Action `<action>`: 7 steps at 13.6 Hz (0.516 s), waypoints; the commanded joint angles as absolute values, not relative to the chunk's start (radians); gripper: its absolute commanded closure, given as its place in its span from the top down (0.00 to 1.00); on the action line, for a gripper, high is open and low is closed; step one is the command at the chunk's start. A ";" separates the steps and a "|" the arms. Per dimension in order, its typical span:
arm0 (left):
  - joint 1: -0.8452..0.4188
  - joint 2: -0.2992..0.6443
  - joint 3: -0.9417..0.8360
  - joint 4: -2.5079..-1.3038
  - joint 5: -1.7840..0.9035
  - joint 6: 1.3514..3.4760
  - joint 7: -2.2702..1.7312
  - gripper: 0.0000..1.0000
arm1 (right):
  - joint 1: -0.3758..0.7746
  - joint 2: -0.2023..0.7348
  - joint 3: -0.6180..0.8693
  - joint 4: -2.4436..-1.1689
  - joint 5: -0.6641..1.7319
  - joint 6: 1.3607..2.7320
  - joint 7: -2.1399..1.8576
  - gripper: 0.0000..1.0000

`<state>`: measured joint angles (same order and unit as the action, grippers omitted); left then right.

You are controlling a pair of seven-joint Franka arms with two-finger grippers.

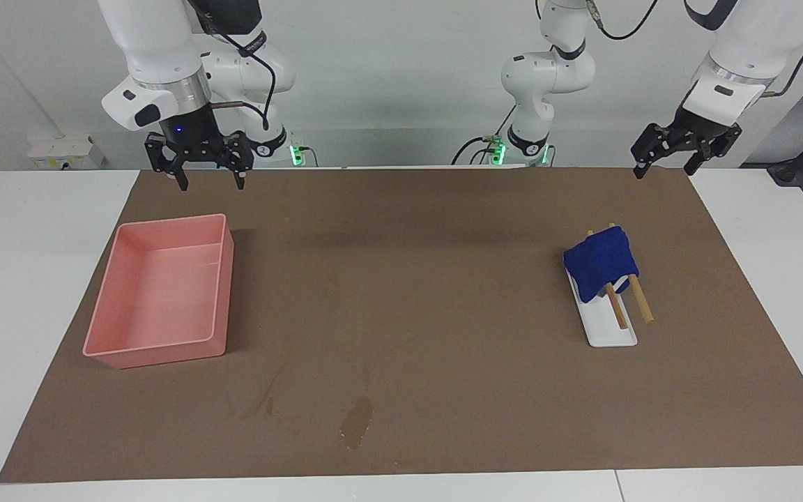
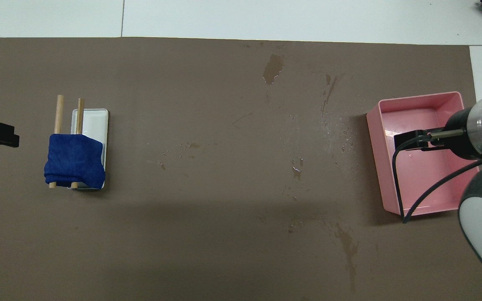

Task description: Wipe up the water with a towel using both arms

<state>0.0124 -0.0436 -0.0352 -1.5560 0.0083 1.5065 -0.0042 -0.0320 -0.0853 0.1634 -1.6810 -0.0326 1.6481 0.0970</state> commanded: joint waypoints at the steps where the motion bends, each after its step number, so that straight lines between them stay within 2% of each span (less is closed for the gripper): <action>1: 0.014 -0.077 -0.035 -1.598 -0.003 1.537 0.008 1.00 | -0.046 -0.109 0.167 -1.704 -0.015 1.655 0.084 1.00; 7: 0.026 -0.078 -0.035 -1.608 -0.003 1.542 0.012 1.00 | -0.046 -0.109 0.167 -1.706 -0.015 1.655 0.084 1.00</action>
<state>0.0149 -0.0440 -0.0325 -1.5598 0.0083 1.5089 -0.0042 -0.0320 -0.0853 0.1634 -1.6810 -0.0326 1.6481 0.0970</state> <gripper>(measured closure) 0.000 0.000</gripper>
